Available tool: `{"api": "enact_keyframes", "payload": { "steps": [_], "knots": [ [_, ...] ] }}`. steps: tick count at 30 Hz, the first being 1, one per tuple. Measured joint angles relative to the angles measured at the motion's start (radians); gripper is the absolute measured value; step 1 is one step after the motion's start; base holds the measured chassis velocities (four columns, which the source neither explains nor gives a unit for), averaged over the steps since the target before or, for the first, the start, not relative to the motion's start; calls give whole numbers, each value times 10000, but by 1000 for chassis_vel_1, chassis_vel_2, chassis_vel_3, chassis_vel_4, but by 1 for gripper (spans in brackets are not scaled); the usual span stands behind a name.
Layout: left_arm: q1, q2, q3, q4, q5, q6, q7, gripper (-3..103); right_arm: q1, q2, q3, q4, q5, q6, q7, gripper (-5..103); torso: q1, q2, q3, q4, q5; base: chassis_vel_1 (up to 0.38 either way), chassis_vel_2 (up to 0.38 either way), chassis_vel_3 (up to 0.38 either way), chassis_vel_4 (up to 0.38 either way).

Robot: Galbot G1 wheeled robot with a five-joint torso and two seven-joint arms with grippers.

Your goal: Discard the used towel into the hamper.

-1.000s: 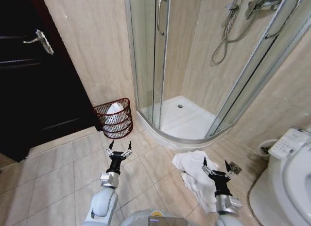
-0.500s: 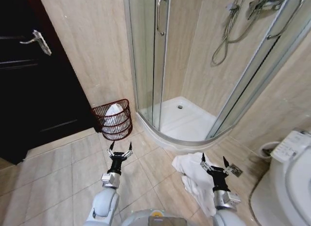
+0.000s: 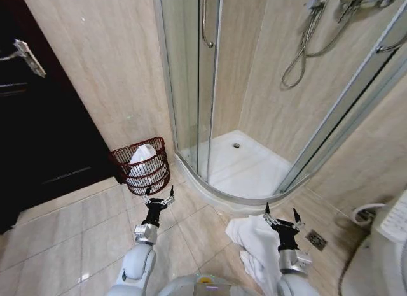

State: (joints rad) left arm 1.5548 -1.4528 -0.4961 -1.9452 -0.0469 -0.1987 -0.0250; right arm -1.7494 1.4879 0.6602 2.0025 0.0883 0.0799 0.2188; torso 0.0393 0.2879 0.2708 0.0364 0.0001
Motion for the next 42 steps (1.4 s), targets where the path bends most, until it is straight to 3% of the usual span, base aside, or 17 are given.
{"api": "enact_keyframes", "payload": {
  "steps": [8,12,15,16,20,21,23,32,42],
  "knots": [
    [-163,199,142,480,-156,5,157,100,543,112,1186,-1762,208,-885,-1176,100,0,8,8,-2,2,19,-38,-38,19],
    [-287,526,187,831,-137,-84,204,100,708,-90,1549,-2486,323,-633,-1713,100,8,9,12,-2,2,0,0,0,0],
    [-180,496,62,612,-236,-10,241,100,517,-512,1666,-2505,898,-1778,-2588,100,8,12,13,1,0,0,0,0,0],
    [-180,496,62,612,-236,-10,241,100,517,-512,1666,-2505,898,-1778,-2588,100,8,12,13,1,0,0,0,0,0],
    [-7,354,-51,442,-174,161,384,100,465,-1604,2026,-3073,757,-3311,-5414,100,7,18,14,-2,-3,0,0,0,0],
    [-7,354,-51,442,-174,161,384,100,465,-1604,2026,-3073,757,-3311,-5414,100,7,18,14,-2,-3,0,0,0,0],
    [25,201,-58,378,-145,183,351,100,818,-2094,1987,-3743,332,-3720,-6211,100,7,19,15,0,3,0,0,0,0],
    [84,125,-266,595,-29,159,262,100,1969,-3385,400,-5713,-339,-3443,-6268,100,10,20,18,1,0,0,0,0,0],
    [151,164,-743,331,46,285,311,100,2710,-3621,-741,-6797,-687,-3706,-6206,100,10,22,19,2,1,0,0,0,0]
  ]
}}
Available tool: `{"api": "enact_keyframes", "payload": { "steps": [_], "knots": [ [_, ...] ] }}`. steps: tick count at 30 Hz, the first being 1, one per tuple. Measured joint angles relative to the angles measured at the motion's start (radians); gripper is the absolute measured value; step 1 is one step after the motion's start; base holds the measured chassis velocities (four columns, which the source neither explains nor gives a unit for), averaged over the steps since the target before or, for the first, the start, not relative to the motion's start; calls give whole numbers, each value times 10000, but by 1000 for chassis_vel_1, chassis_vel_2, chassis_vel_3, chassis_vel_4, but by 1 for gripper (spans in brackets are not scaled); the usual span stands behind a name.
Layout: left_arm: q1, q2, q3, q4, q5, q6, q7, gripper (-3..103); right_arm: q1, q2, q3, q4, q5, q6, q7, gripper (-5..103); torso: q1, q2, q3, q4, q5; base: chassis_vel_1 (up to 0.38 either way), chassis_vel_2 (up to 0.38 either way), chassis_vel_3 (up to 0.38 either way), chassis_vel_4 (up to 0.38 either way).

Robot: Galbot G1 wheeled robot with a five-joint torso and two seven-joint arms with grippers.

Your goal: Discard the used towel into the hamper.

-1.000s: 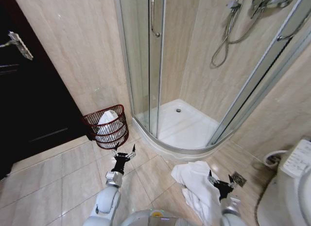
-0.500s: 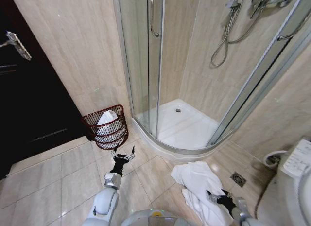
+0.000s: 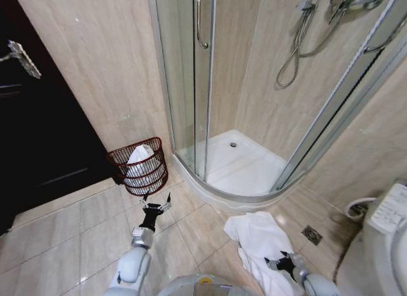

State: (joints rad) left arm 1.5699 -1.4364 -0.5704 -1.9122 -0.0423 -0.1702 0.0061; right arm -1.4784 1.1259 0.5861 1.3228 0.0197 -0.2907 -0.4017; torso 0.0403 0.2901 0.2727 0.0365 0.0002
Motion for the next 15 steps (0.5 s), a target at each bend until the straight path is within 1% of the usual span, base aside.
{"api": "enact_keyframes", "payload": {
  "steps": [3,4,5,7,8,9,10,12,14,15],
  "knots": [
    [161,-138,18,-291,126,170,-2,100,-401,-188,-61,603,127,103,341,100,1,0,1,-1,0,0,0,0,0],
    [256,-200,70,-446,222,273,-1,100,-768,-246,24,1194,327,96,567,100,1,1,1,-1,-2,0,0,0,0],
    [256,-200,70,-446,222,273,-1,100,-768,-246,24,1194,327,96,567,100,1,1,1,-1,-2,0,0,0,0],
    [307,-285,174,-616,428,418,-3,100,-1631,-320,38,2548,812,-485,1393,100,1,4,0,0,-9,0,0,0,0],
    [285,-314,242,-654,505,488,-16,100,-2104,-368,-199,3087,1059,-599,2063,100,0,5,0,-3,-7,0,0,0,0],
    [285,-314,242,-654,505,488,-16,100,-2104,-368,-199,3087,1059,-599,2063,100,0,5,0,-3,-7,0,0,0,0],
    [215,-341,366,-658,603,552,-91,100,-2425,-336,-423,3463,1083,-621,2683,100,0,4,0,-7,2,0,0,0,0],
    [161,-370,512,-658,714,603,-150,100,-2667,-234,-676,3764,937,-709,3220,100,0,5,0,-5,-3,0,0,0,0],
    [117,-378,684,-633,792,634,-220,100,-2747,-128,-857,3783,638,-870,3492,100,0,4,0,-4,1,0,0,0,0],
    [117,-378,684,-633,792,634,-220,100,-2747,-128,-857,3783,638,-870,3492,100,0,4,0,-4,1,0,0,0,0]
  ]
}}
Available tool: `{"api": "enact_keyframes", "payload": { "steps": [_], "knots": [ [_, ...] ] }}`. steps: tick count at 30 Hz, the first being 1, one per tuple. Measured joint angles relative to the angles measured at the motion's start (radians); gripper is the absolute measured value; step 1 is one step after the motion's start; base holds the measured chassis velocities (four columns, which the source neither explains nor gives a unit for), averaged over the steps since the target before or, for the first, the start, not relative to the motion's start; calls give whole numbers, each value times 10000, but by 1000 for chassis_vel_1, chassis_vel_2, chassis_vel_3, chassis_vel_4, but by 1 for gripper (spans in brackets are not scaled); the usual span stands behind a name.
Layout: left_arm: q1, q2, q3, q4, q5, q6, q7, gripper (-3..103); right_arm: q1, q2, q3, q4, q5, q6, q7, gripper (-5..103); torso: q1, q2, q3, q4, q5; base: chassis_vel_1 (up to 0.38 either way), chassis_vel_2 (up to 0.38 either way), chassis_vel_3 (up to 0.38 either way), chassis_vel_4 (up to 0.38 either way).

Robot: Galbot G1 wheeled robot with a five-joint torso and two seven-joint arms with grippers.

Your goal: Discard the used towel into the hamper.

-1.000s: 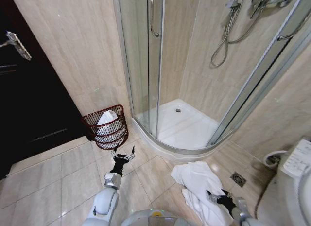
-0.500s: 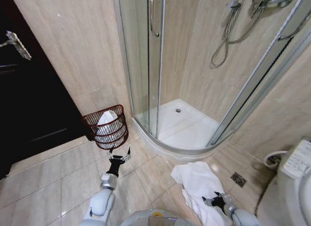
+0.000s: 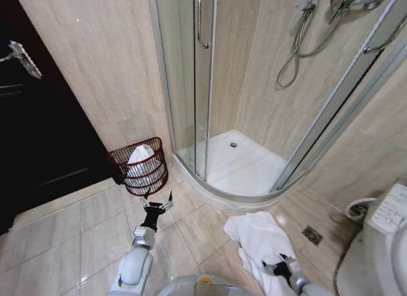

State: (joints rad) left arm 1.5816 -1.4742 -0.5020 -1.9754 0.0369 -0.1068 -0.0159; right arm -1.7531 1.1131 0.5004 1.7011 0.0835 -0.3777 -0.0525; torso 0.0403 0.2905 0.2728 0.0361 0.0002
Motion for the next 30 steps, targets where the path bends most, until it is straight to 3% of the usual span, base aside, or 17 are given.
{"api": "enact_keyframes", "payload": {
  "steps": [8,11,16,21,26,28,30],
  "knots": [
    [-262,28,269,113,27,90,-170,100,589,57,-154,-1122,-88,-83,21,100,1,0,2,2,-6,0,0,0,0],
    [-460,75,317,151,7,183,-229,100,1926,232,-191,-3067,-154,751,-314,100,1,0,2,5,-1,0,0,0,0],
    [-425,130,219,157,-21,213,-227,100,2574,305,-162,-4074,-357,1225,-457,100,1,0,2,3,-2,0,0,0,0],
    [-416,125,115,155,-53,210,-198,100,2951,327,-54,-4703,-1115,1699,-440,100,1,0,2,3,-5,0,0,0,0],
    [-419,122,113,118,-55,203,-195,100,3247,387,27,-5167,-1164,2008,-600,103,1,0,2,2,-4,0,0,0,0],
    [-424,129,117,108,-59,213,-194,100,3377,413,90,-5408,-1086,2338,-833,96,1,0,2,2,-2,0,0,0,0],
    [-441,128,125,122,-59,214,-194,100,3431,424,120,-5509,-1045,2457,-920,96,2,0,2,2,-4,0,0,0,0]
  ]
}}
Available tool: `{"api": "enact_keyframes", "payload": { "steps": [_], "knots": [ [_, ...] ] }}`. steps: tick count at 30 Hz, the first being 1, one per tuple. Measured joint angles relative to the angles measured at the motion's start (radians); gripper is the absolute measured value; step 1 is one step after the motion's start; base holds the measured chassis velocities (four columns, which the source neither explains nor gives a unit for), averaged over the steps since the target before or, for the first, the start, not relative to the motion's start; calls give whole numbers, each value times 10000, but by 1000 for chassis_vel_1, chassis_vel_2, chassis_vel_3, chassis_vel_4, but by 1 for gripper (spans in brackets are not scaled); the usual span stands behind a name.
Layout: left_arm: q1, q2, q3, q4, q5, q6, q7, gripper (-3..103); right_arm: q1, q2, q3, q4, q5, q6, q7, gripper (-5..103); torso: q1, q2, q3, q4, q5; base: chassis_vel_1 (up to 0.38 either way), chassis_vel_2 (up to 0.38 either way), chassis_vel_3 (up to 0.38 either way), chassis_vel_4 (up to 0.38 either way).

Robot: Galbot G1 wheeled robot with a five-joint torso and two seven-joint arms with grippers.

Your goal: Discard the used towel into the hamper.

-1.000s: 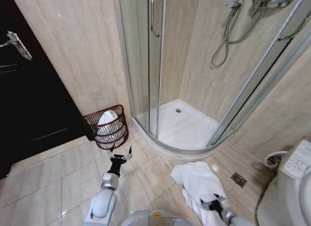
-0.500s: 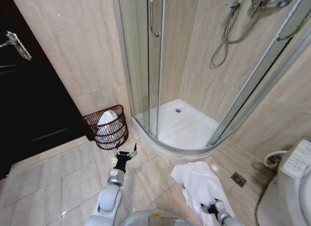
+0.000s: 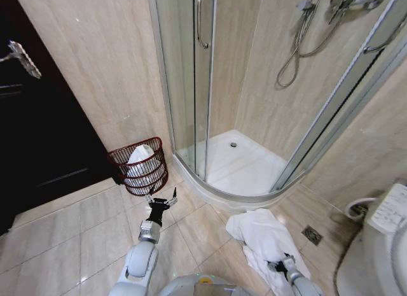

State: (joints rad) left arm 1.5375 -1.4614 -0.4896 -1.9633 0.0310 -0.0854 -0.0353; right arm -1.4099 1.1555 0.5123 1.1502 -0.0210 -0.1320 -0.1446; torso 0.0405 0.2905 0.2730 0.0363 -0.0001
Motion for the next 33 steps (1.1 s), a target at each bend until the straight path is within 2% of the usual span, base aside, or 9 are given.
{"api": "enact_keyframes", "payload": {
  "steps": [1,8,18,22,23,26,27,31,33],
  "knots": [
    [-14,-12,23,37,0,0,0,100,88,28,38,-163,115,162,-45,89,0,0,0,-1,0,0,0,0,0],
    [-276,-51,140,320,0,-35,-129,100,483,268,193,-861,563,910,97,73,0,0,0,0,1,0,0,0,0],
    [-1046,-15,578,891,-214,-256,-385,100,1419,810,456,-2362,935,2190,1163,47,0,0,0,0,1,0,0,0,0],
    [-1040,46,626,792,-351,-240,-286,100,1577,1206,514,-2549,980,3462,2769,36,0,-1,1,1,9,0,0,0,0],
    [-1040,46,626,792,-351,-240,-286,100,1577,1206,514,-2549,980,3462,2769,36,0,-1,1,1,9,0,0,0,0],
    [-984,108,694,609,-439,-214,-241,100,1679,1423,490,-2702,694,5223,4264,25,0,-1,1,0,3,0,0,0,0],
    [-984,108,694,609,-439,-214,-241,100,1679,1423,490,-2702,694,5223,4264,25,0,-1,1,0,3,0,0,0,0],
    [-876,109,806,362,-435,-208,-209,100,1838,1317,521,-3004,476,7400,4976,20,0,-1,1,3,3,0,0,0,0],
    [-833,108,842,295,-422,-208,-207,100,1794,1246,587,-2902,492,7686,5063,20,1,-1,1,2,3,0,0,0,0]
  ]
}}
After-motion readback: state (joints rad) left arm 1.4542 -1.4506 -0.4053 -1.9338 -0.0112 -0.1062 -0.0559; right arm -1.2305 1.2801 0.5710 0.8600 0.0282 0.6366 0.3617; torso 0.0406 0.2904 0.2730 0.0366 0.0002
